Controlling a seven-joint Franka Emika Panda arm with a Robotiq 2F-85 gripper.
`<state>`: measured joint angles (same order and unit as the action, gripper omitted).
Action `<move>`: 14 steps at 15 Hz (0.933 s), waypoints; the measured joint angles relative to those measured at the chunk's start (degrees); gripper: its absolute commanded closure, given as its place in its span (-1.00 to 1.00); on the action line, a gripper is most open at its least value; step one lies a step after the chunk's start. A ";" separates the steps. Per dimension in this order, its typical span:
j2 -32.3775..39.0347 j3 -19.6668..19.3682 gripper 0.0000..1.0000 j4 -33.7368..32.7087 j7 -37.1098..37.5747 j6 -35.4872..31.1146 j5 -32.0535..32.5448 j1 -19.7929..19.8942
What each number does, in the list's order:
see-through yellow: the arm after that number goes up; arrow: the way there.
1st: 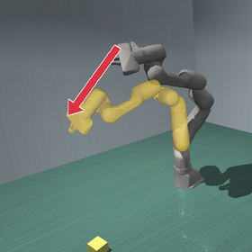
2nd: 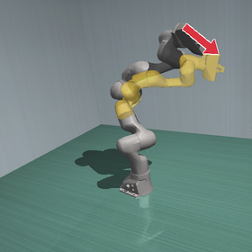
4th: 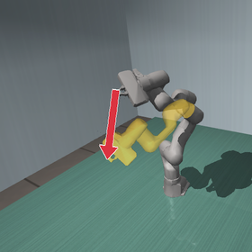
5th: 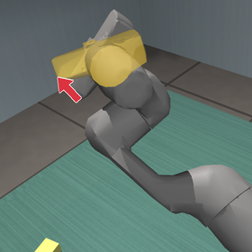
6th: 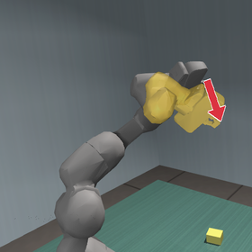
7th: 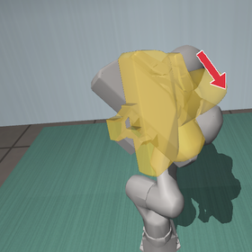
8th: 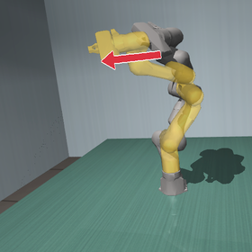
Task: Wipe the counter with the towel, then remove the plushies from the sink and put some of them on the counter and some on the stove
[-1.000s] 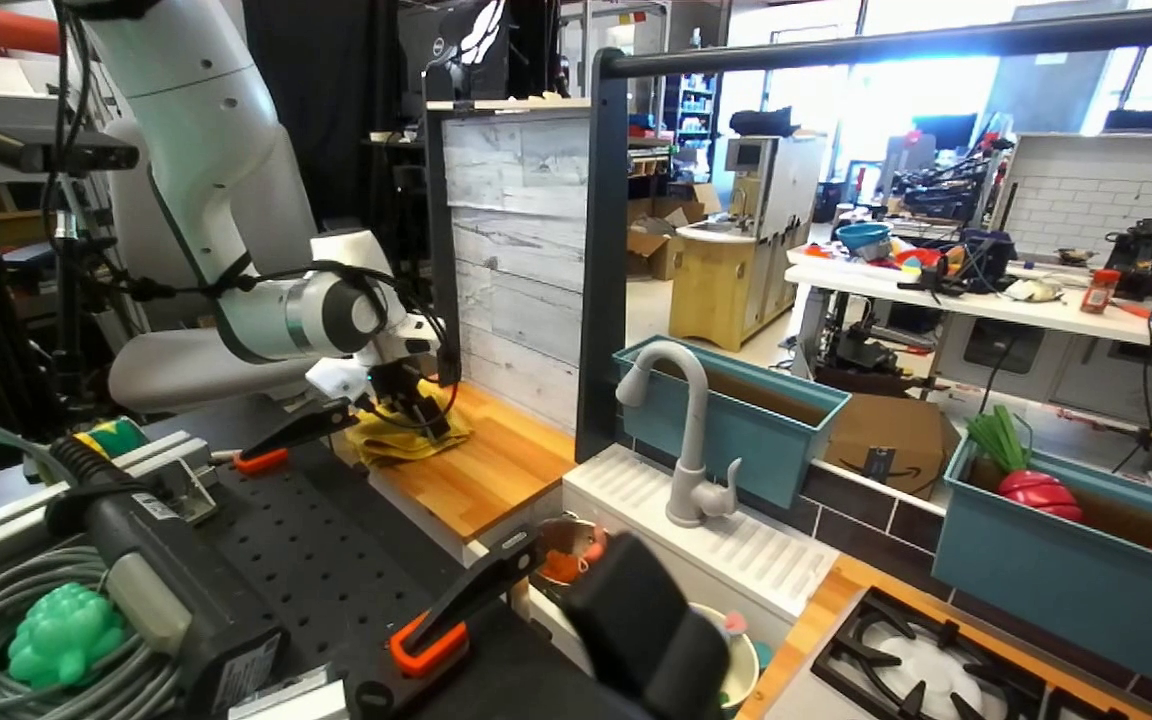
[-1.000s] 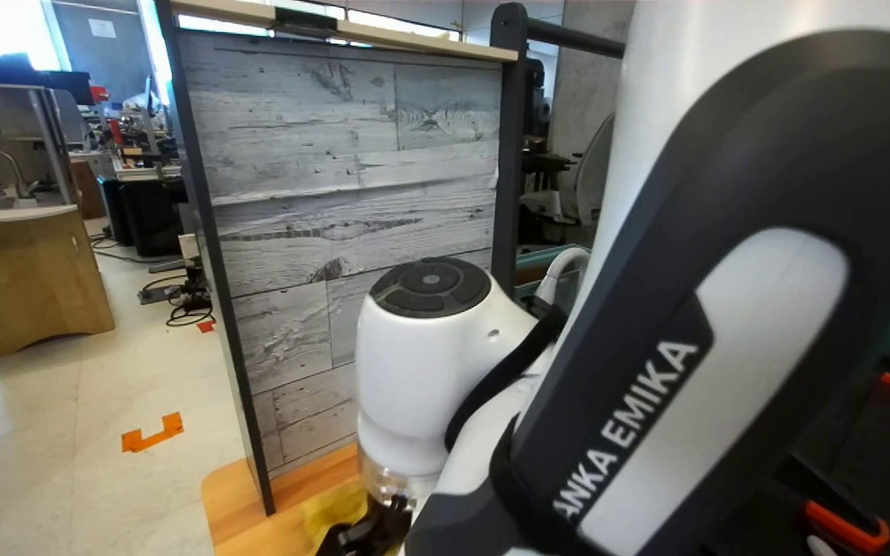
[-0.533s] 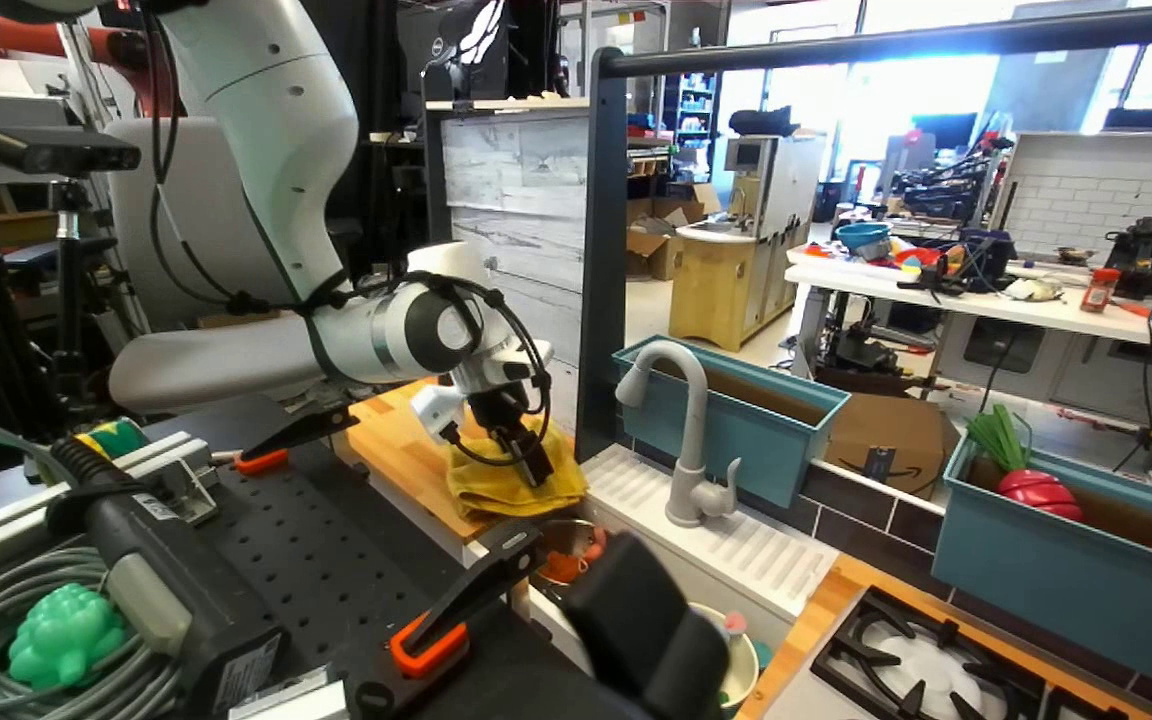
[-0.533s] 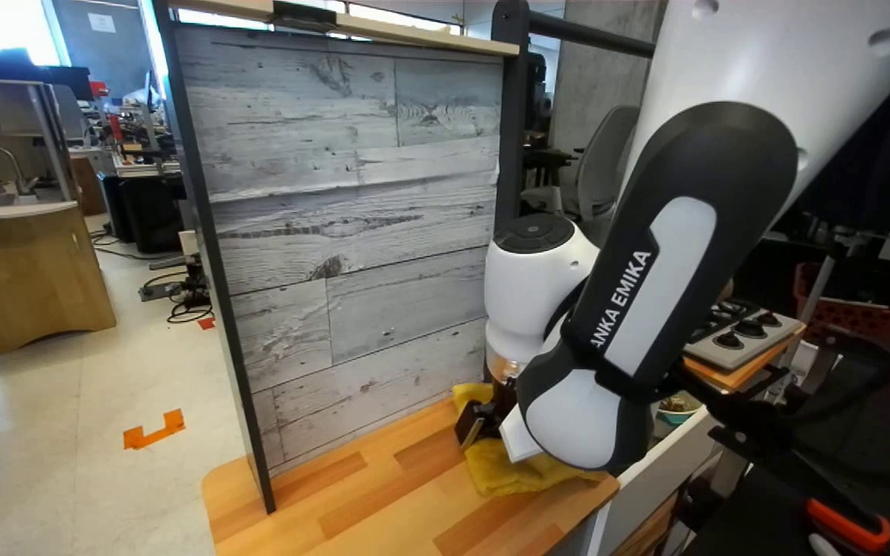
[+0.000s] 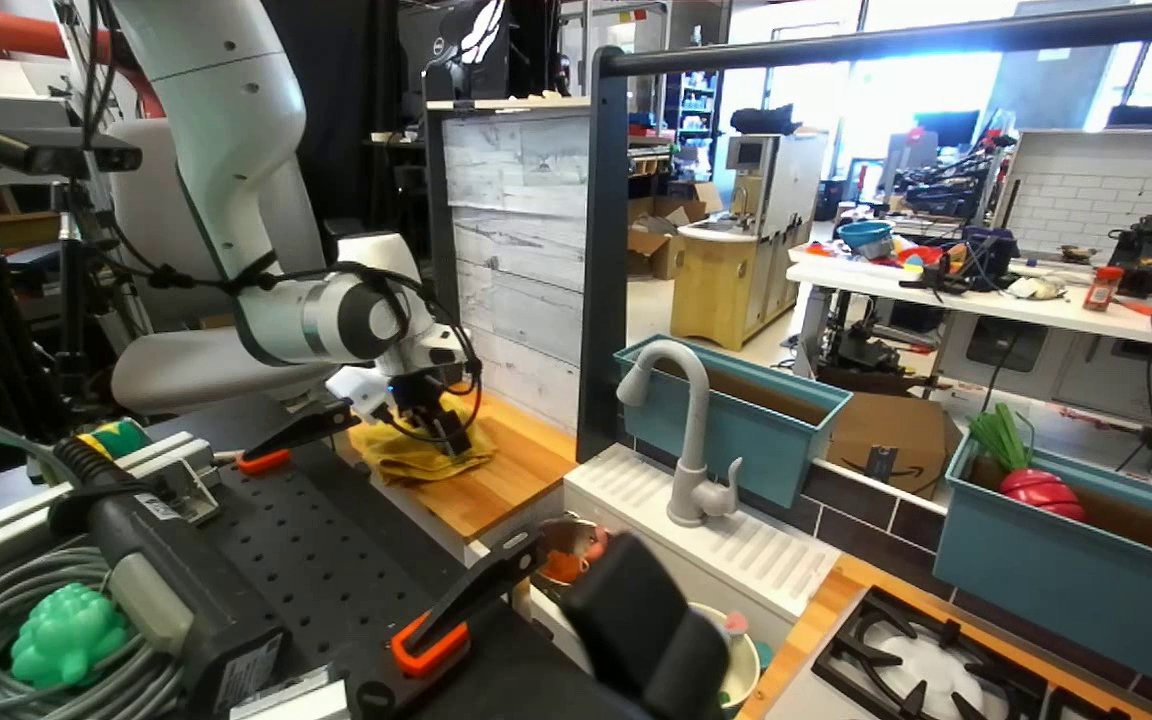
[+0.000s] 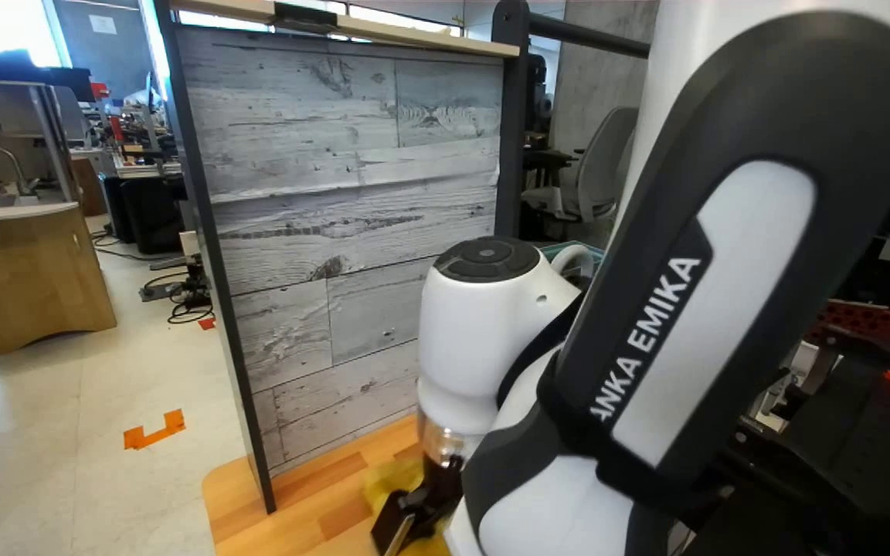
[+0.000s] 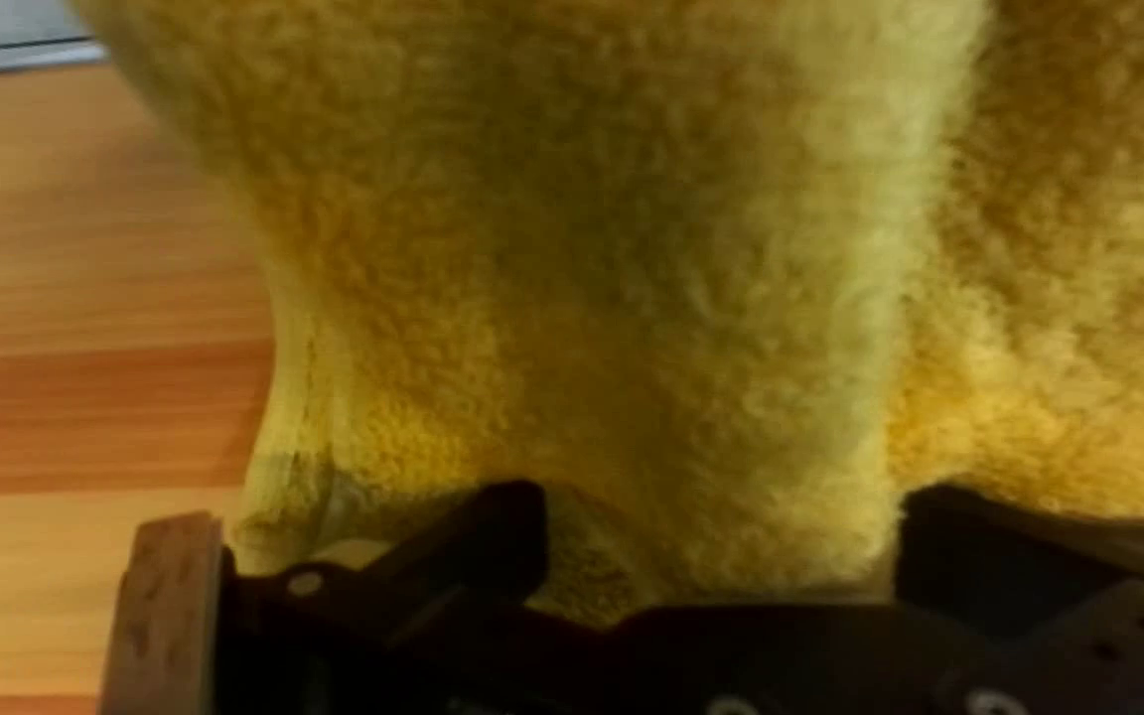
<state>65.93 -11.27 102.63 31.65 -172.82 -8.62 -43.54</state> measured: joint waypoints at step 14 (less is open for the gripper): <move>1.37 1.12 -1.00 -7.74 -1.02 7.61 -1.64 6.92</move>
<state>67.30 -10.15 94.90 30.63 -165.20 -10.26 -36.61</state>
